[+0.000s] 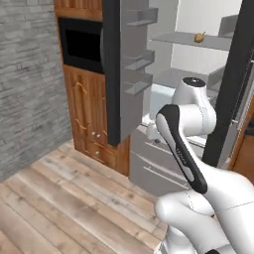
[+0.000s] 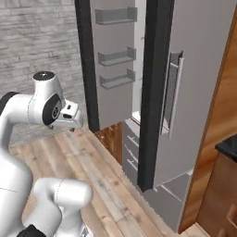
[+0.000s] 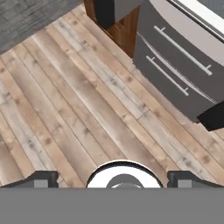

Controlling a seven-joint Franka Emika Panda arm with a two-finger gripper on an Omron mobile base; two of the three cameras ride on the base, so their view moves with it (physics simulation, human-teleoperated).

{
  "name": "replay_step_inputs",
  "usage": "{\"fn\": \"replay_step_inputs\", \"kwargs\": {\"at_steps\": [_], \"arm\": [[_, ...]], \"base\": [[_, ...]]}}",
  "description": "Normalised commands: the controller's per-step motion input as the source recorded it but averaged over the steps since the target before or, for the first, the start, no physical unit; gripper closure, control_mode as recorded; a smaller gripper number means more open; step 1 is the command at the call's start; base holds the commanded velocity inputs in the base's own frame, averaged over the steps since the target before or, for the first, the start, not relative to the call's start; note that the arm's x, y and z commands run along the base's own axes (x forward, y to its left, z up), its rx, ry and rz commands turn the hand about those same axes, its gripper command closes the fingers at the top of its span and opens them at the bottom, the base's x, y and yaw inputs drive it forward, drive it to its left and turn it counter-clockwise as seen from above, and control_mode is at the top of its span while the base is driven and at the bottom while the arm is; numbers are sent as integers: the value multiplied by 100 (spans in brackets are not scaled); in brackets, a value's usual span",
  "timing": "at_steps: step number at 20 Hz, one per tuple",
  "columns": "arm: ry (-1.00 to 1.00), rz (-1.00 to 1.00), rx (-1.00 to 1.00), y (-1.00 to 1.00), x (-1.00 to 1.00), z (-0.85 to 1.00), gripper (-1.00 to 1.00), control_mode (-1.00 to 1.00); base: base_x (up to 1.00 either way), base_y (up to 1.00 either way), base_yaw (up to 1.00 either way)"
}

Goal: Grab the onion and lemon from the fridge, place them in the blender, close the lid, and turn on the blender to create a marinade.

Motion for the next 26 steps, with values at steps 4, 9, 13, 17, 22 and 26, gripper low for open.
{"fn": "replay_step_inputs", "kwargs": {"at_steps": [4, 9, 13, 17, 22, 26], "arm": [[0, 0, 0, 0, 0, 0, -100, 100], [0, 0, 0, 0, 0, 0, -100, 100], [0, 0, 0, 0, 0, 0, -100, 100], [0, 0, 0, 0, 0, 0, -100, 100], [0, 0, 0, 0, 0, 0, -100, 100], [0, 0, 0, 0, 0, 0, -100, 100]], "base": [[47, 54, -56], [50, 68, -57], [45, 80, -57], [14, 10, -46], [18, 21, -44], [50, 48, -32]]}}
